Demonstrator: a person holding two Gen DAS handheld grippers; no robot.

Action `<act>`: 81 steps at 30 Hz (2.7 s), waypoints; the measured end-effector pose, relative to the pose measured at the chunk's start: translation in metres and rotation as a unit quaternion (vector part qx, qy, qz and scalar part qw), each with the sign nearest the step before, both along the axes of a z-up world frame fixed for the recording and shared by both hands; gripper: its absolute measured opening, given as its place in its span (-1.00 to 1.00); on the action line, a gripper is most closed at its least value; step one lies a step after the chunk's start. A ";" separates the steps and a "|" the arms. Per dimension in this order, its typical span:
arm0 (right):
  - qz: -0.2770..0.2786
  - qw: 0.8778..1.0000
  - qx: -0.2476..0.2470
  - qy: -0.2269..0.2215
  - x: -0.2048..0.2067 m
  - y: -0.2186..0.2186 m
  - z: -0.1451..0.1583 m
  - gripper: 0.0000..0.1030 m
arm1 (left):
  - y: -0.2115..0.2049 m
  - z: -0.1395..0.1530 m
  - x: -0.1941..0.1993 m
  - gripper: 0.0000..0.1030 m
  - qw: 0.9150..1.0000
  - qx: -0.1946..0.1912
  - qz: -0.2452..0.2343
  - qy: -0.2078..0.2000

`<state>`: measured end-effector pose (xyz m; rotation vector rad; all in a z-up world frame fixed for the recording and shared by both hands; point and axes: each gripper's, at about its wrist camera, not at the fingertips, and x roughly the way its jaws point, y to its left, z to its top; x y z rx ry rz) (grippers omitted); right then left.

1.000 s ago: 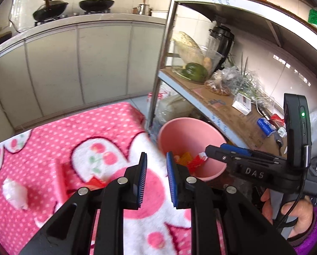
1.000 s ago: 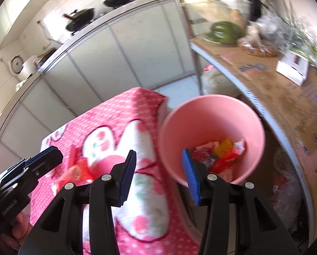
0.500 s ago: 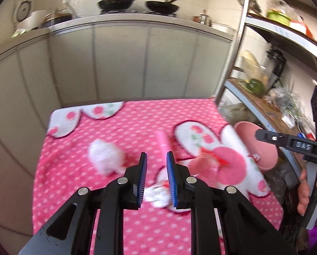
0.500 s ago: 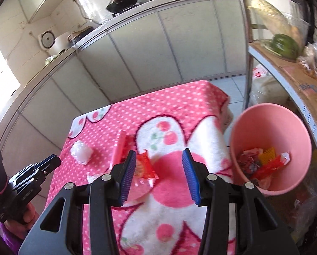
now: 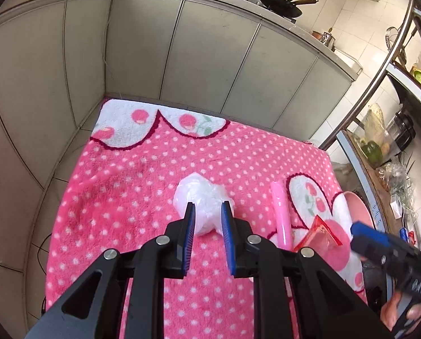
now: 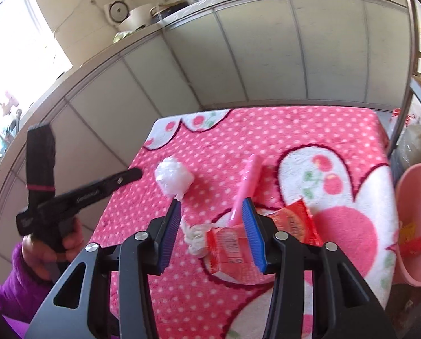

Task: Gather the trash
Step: 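Grasp the white plastic bag with the left tool while the right tool grasps the white tissue, then carry the plastic bag and tissue toward the pink bucket with both tools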

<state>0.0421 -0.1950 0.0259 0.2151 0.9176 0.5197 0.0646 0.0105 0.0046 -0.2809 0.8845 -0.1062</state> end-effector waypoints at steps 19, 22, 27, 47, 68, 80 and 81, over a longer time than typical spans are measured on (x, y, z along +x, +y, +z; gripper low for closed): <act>0.124 0.989 -0.079 0.031 -0.012 0.067 -0.027 -0.11 | 0.005 -0.033 0.019 -0.97 1.000 0.004 -0.005 0.007; 0.132 0.986 -0.093 0.034 -0.011 0.074 -0.030 -0.11 | 0.011 -0.022 0.010 -0.97 1.000 0.008 -0.004 -0.014; 0.152 0.981 -0.116 0.029 -0.002 0.095 -0.036 -0.11 | 0.025 -0.004 -0.010 -0.97 0.999 -0.002 -0.001 -0.042; 0.108 0.992 -0.063 0.021 0.013 0.090 -0.024 -0.95 | 0.043 0.026 -0.053 -0.97 0.997 -0.009 -0.002 -0.082; 0.005 0.996 0.067 -0.060 -0.022 -0.014 0.063 -0.95 | -0.018 0.077 -0.087 -0.97 0.989 0.011 -0.064 -0.136; -0.136 0.985 0.074 -0.077 -0.042 -0.142 0.053 -0.95 | -0.129 0.086 -0.068 -0.97 0.976 0.013 -0.168 -0.139; -0.146 0.984 0.072 -0.077 -0.043 -0.150 0.050 -0.95 | -0.140 0.086 -0.065 -0.97 0.974 0.014 -0.178 -0.138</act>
